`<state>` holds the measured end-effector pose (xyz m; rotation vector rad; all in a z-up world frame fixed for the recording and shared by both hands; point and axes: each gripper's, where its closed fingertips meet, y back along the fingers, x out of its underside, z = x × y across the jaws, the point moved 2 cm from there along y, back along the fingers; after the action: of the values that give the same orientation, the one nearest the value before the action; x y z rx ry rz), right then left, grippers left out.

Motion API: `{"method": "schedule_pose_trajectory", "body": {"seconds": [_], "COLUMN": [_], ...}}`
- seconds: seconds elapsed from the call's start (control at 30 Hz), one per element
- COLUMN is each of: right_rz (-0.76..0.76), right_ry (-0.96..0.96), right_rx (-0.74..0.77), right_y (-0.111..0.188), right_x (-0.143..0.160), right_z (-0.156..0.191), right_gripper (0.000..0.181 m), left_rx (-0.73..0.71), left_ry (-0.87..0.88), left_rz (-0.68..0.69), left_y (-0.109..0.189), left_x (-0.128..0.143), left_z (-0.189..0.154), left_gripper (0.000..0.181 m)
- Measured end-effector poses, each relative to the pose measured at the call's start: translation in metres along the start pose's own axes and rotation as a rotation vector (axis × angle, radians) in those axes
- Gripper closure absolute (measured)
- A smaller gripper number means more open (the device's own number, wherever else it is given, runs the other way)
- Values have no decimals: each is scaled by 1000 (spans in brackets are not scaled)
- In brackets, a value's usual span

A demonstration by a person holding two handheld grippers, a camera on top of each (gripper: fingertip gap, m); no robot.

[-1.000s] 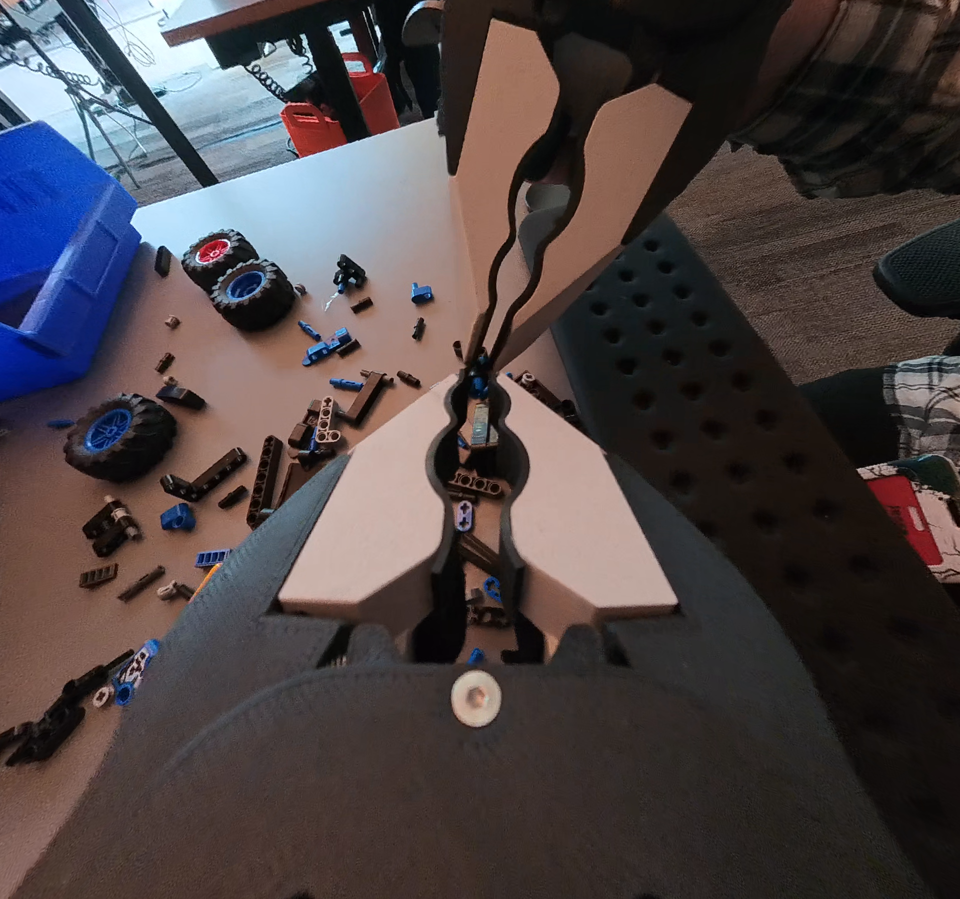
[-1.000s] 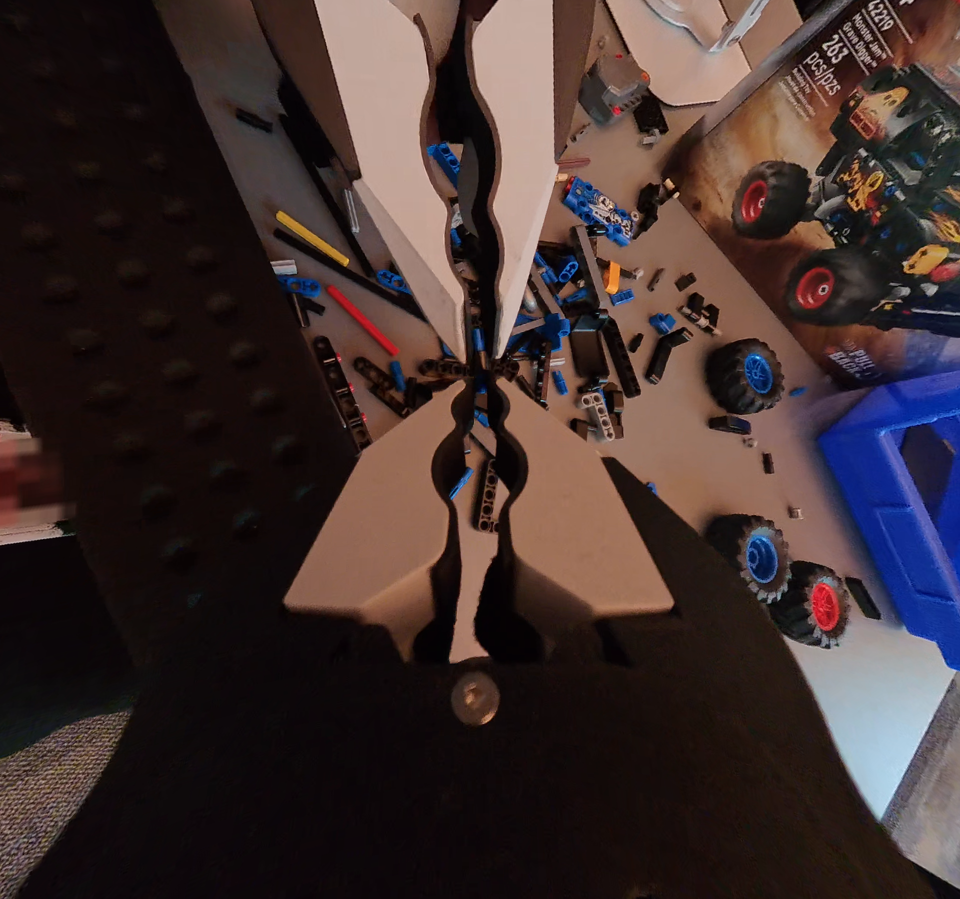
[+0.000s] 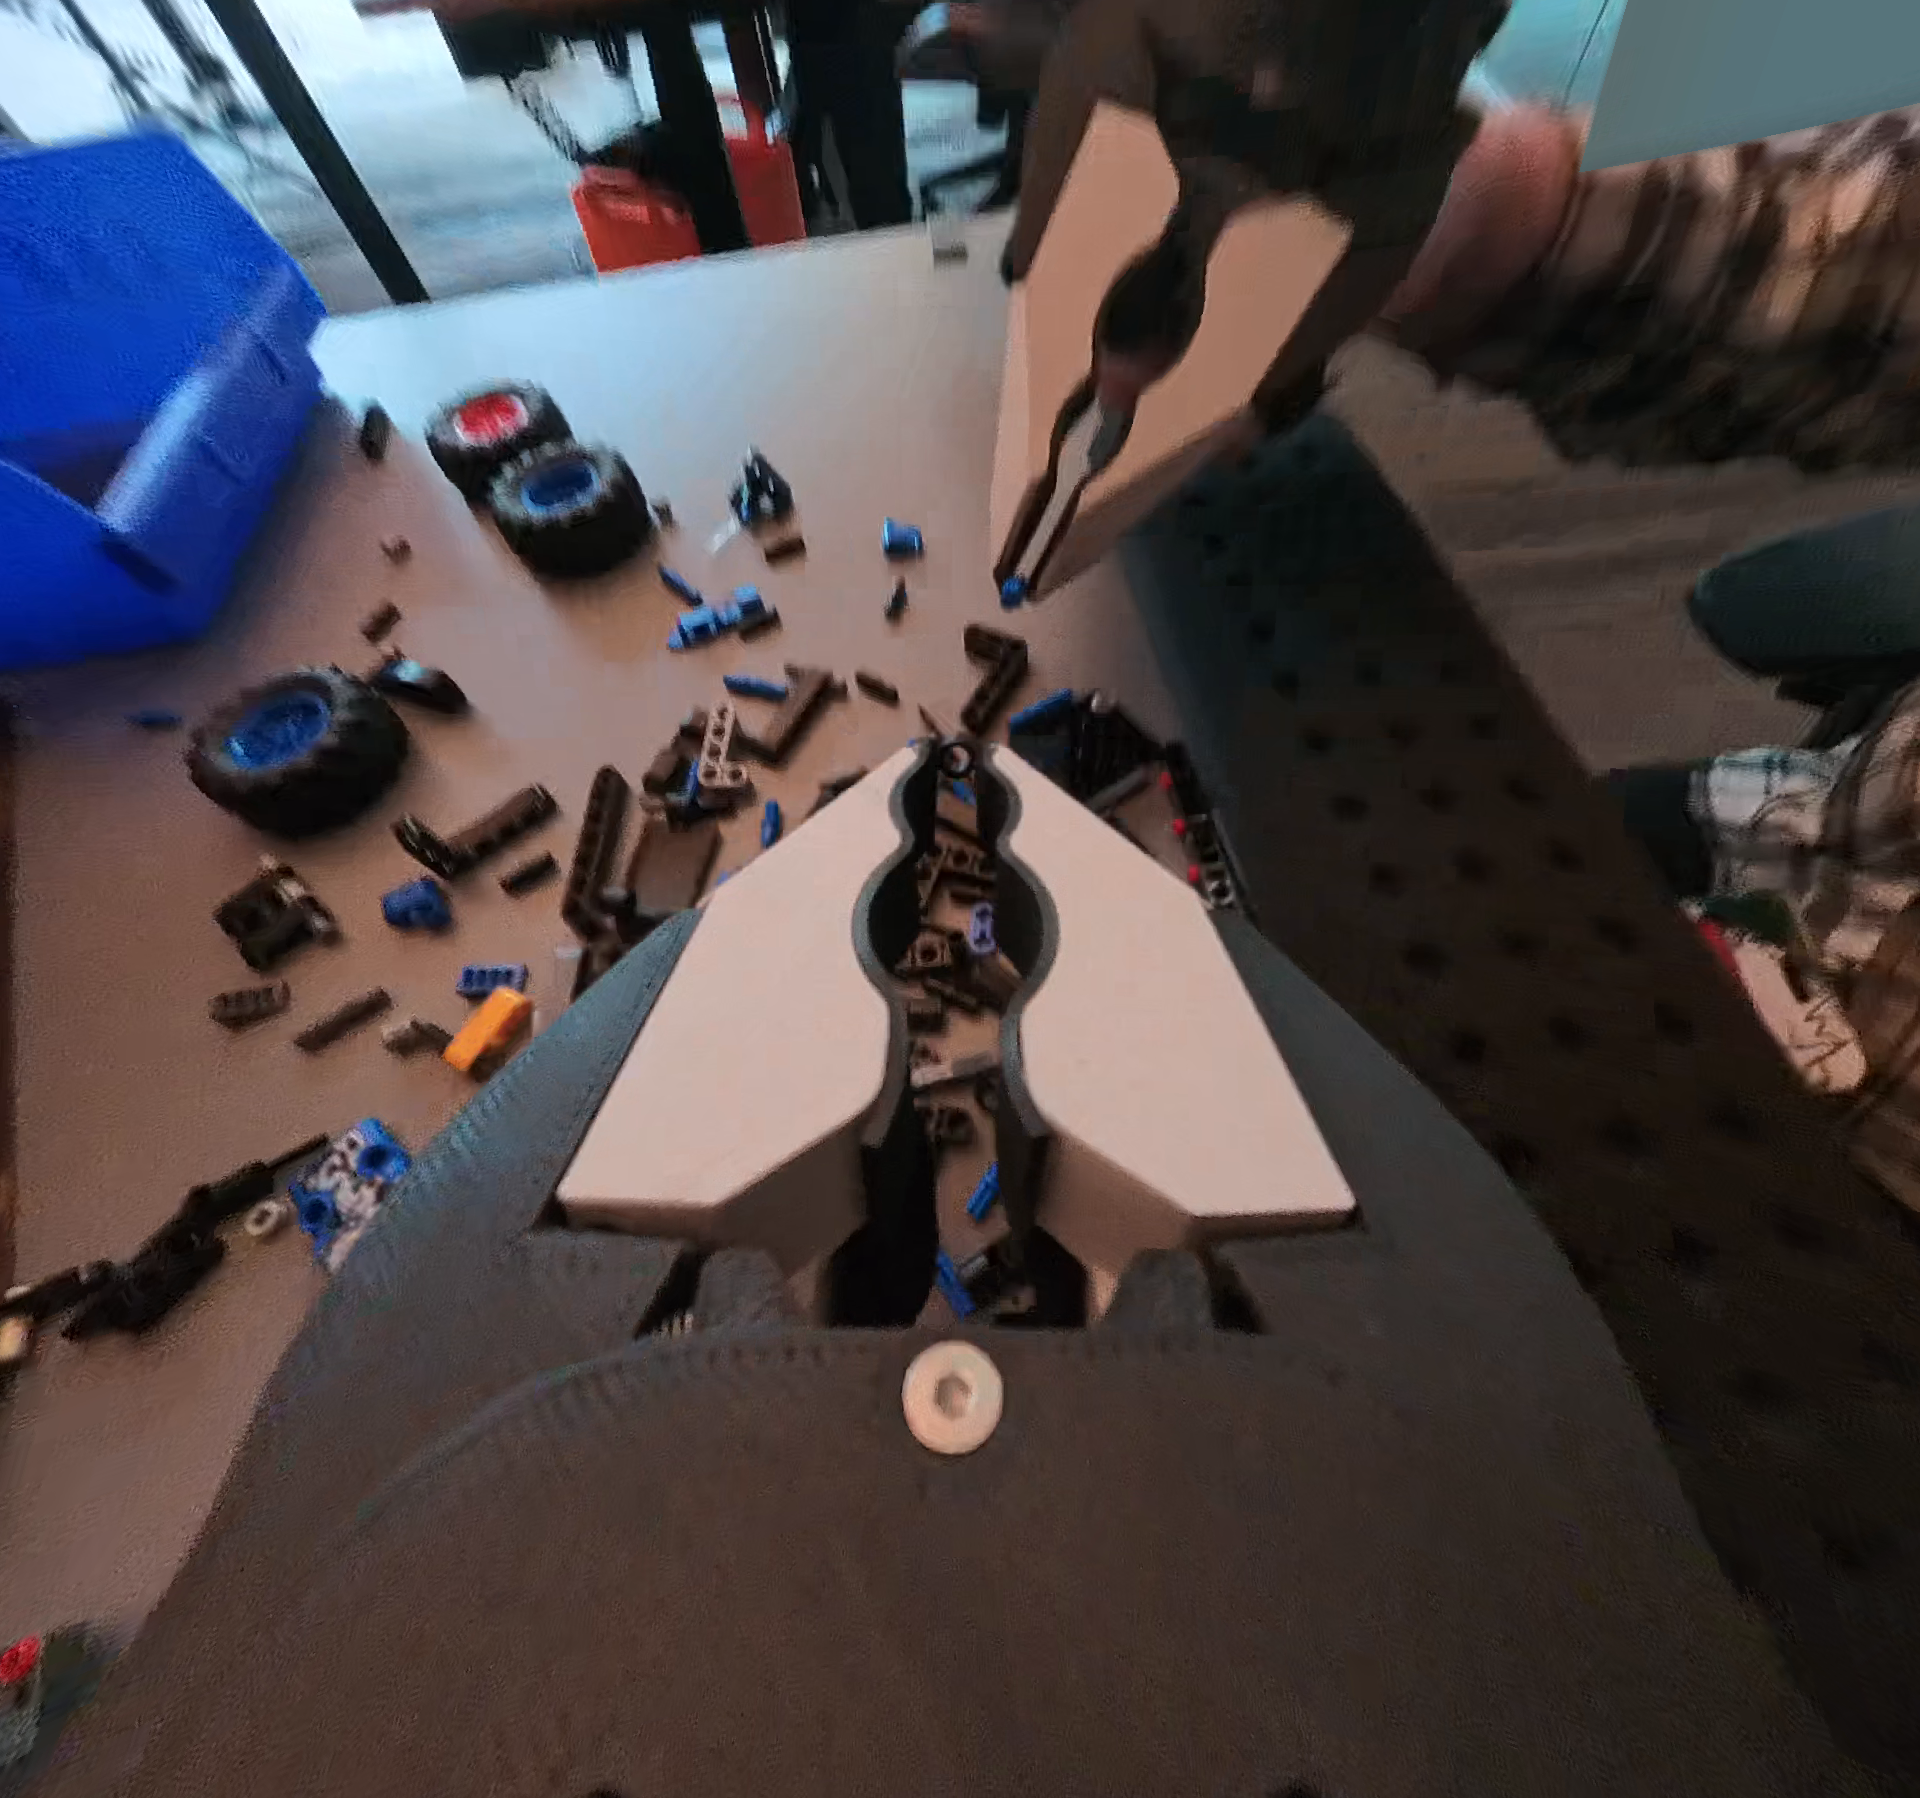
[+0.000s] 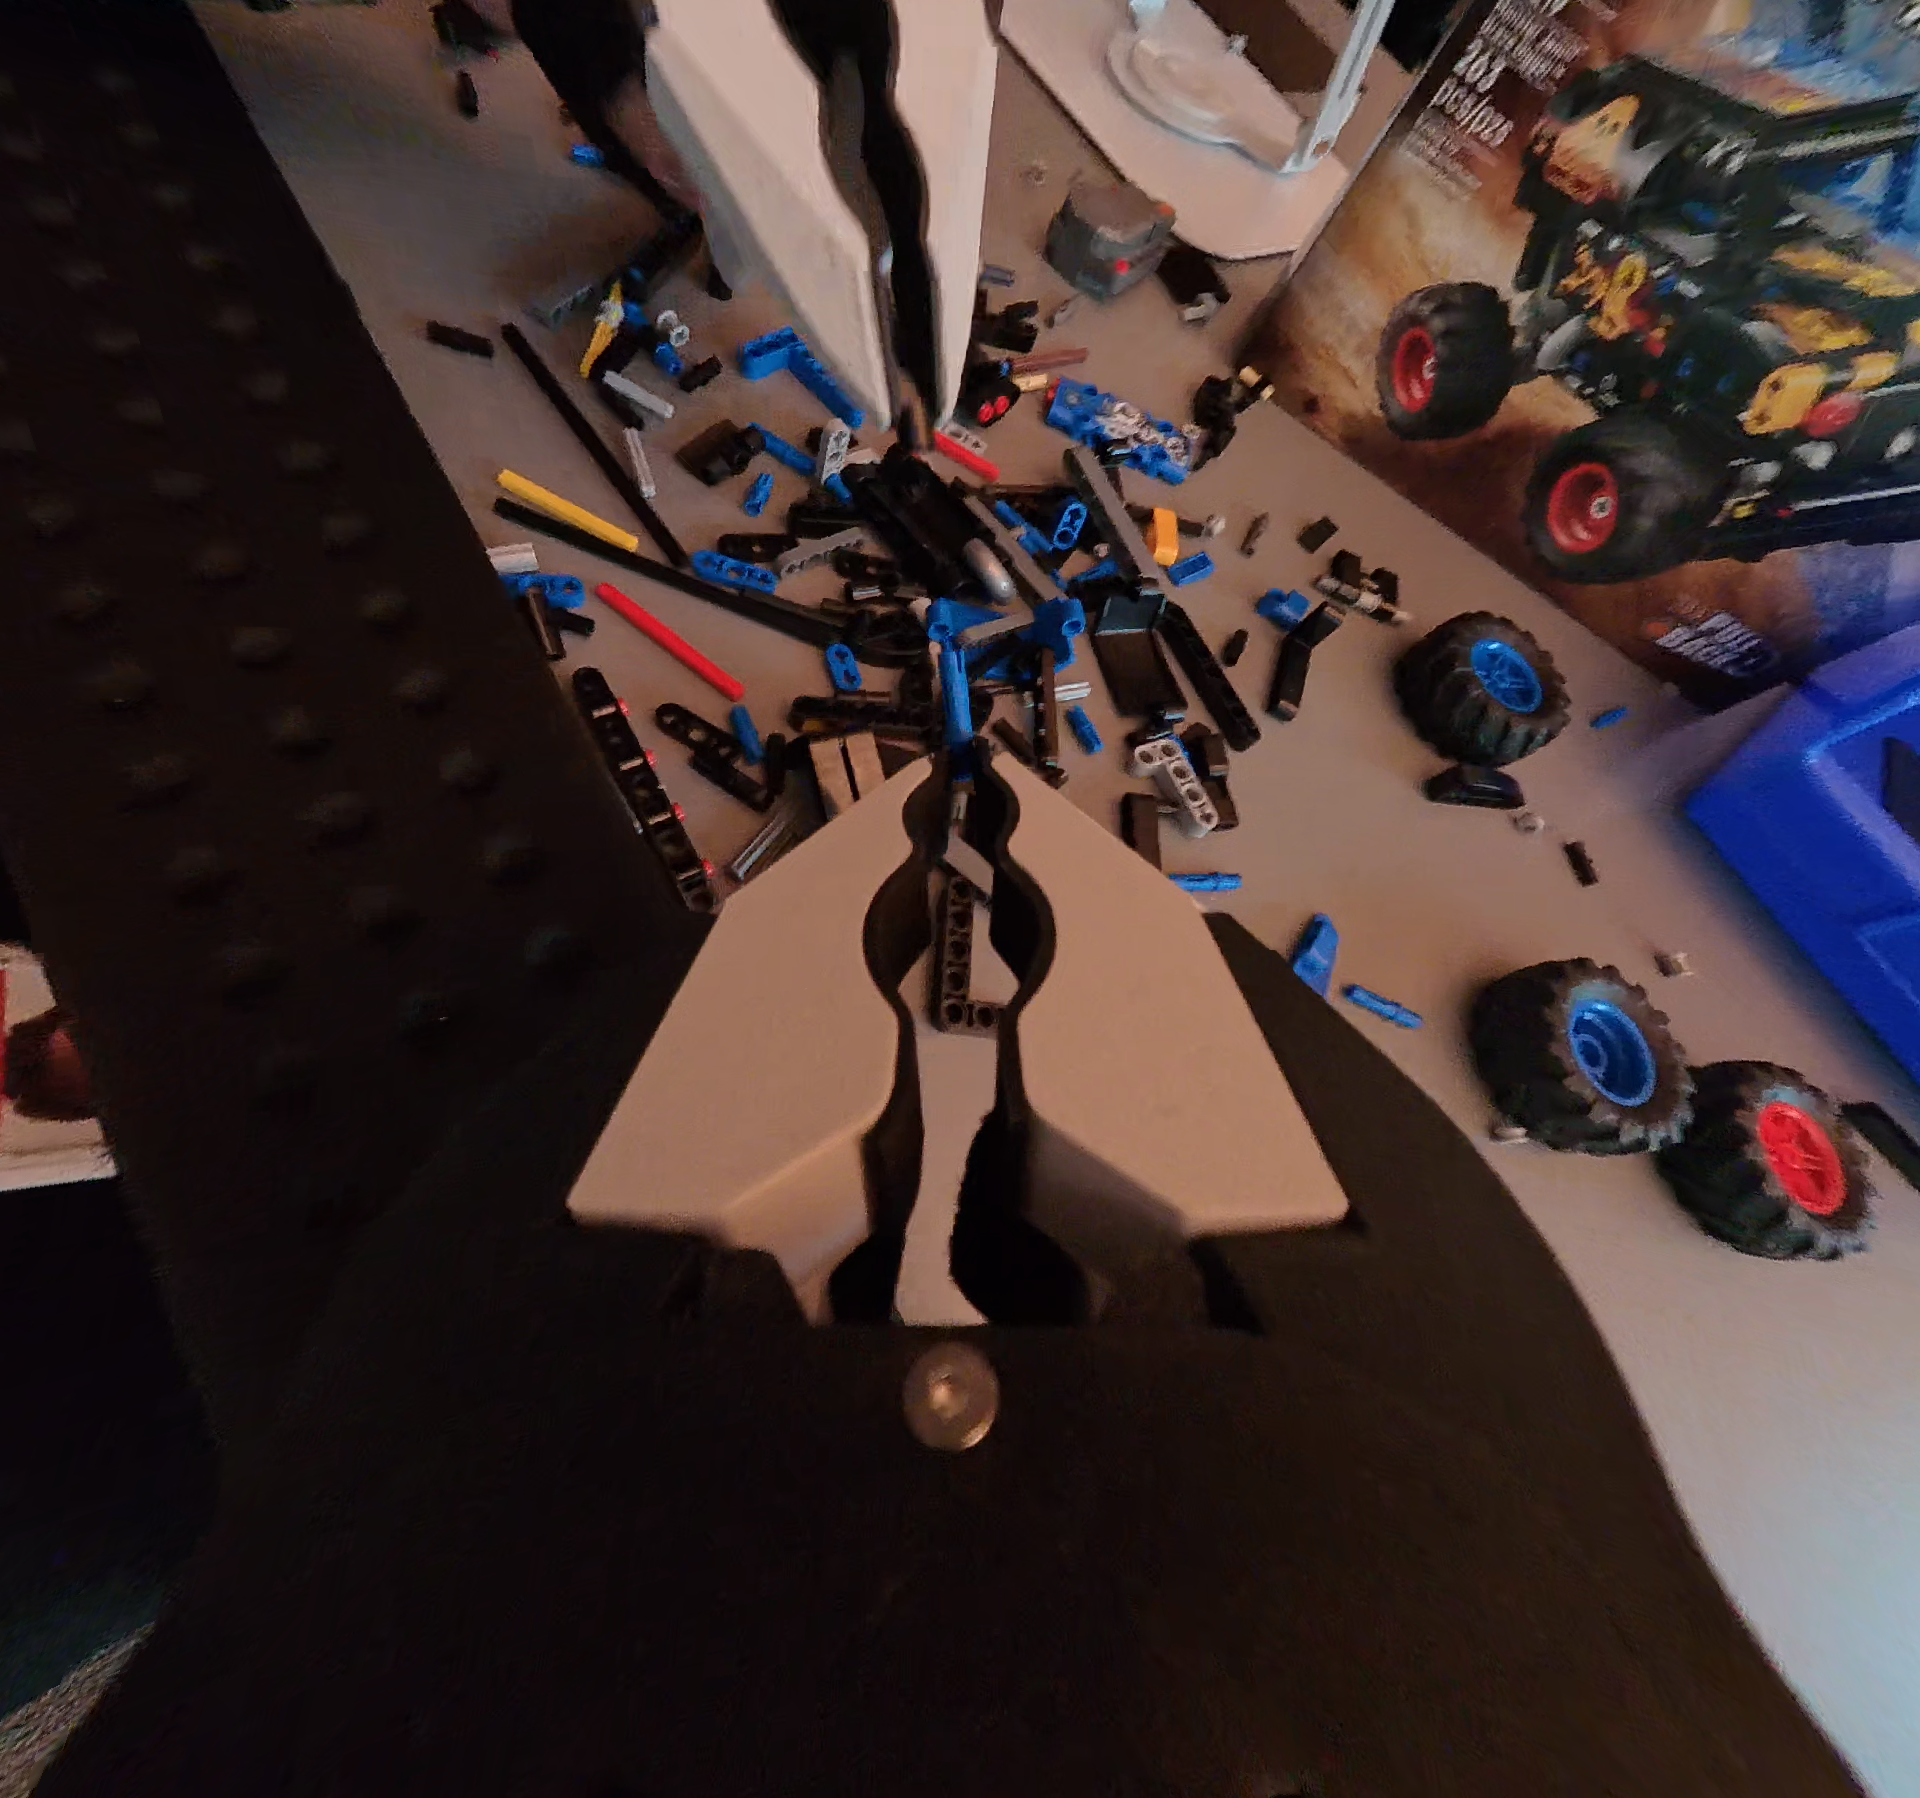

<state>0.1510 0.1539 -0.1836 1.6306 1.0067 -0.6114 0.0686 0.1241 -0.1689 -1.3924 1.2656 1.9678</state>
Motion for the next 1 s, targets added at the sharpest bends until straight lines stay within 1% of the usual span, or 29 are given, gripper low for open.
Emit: {"method": "schedule_pose_trajectory", "body": {"seconds": [0.07,0.1,0.2,0.23,0.3,0.33,0.4,0.47,0.53,0.6,0.7,0.77,0.8,0.83,0.9,1.0], "right_rz": [62,89,92,114,155,158,140,116,117,161,132,109,114,124,151,223], "right_ry": [-33,-32,-49,-54,-67,-77,-96,-144,-182,-208,-226,-252,-260,-263,-271,-264], "right_rx": [-55,-54,-112,-125,-141,-142,-110,-77,-32,39,180,232,253,273,283,267], "right_y": [-3,-5,-12,-15,-20,-19,-12,2,17,31,58,74,80,85,89,81], "right_x": [12,18,19,22,28,29,28,27,31,41,42,40,42,44,49,60], "right_z": [1,-1,6,8,9,7,-3,-16,-29,-42,-61,-68,-71,-74,-75,-72], "right_gripper": [179,179,179,176,159,155,154,153,156,156,163,159,157,156,153,155], "left_rx": [8,24,30,25,16,16,-6,-24,-44,-60,-116,-147,-168,-184,-232,-269], "left_ry": [-3,-4,-23,-32,-33,-30,-30,-27,-25,-25,-24,-15,-12,-11,-10,4], "left_rz": [63,103,194,215,229,228,224,211,186,163,137,108,95,87,74,45], "left_y": [-9,-13,-21,-23,-25,-25,-24,-23,-22,-21,-18,-15,-13,-11,-5,4], "left_x": [13,20,36,39,41,41,40,38,33,29,23,17,15,13,10,7], "left_z": [-1,-2,-4,-4,-4,-4,-1,2,5,8,16,21,24,27,35,43], "left_gripper": [177,177,177,176,169,166,162,159,155,151,141,132,132,132,124,125]}}
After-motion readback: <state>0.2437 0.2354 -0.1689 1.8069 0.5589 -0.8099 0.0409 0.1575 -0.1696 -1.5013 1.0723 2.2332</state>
